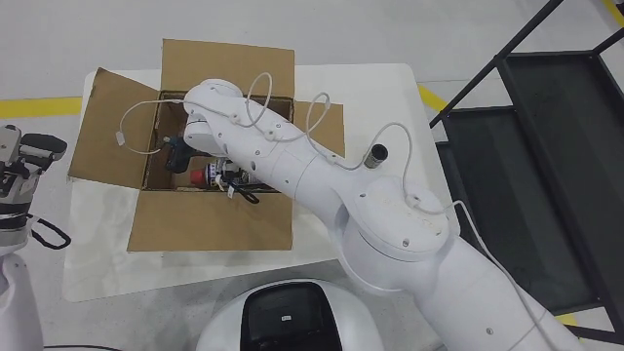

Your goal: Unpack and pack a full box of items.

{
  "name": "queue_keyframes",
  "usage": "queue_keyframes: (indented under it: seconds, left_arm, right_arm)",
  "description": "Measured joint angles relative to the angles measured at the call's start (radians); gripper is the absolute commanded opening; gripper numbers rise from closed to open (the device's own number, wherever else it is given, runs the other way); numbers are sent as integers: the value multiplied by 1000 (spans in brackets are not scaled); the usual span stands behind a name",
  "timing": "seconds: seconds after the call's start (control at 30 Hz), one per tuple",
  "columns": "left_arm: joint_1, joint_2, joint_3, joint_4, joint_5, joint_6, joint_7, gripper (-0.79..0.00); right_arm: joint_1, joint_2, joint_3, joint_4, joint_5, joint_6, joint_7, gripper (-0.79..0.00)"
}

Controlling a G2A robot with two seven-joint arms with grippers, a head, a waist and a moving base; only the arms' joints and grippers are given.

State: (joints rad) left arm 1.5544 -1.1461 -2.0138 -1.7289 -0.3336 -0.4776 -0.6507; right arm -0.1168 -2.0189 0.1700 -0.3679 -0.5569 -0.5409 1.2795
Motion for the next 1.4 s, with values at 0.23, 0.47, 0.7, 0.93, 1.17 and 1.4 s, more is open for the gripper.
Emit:
queue_keyframes:
  seconds: [0.23,0.47,0.7,0.93,1.17,1.4]
  left_arm:
    - [0,0,0,0,0,0,0,0]
    - [0,0,0,0,0,0,0,0]
    - [0,0,0,0,0,0,0,0]
    - [0,0,0,0,0,0,0,0]
    - [0,0,0,0,0,0,0,0]
    - [0,0,0,0,0,0,0,0]
  right_arm:
    - [33,8,0,9,16,-94,-94,-117]
    - [92,36,13,50,-22,-227,-325,0]
    - [84,107,11,59,-185,-230,-737,0]
    - [31,212,15,29,-341,-259,-1184,0]
    - [-53,349,31,-45,-495,-249,-1618,0]
    - [-163,520,96,-244,-616,-146,-1896,0]
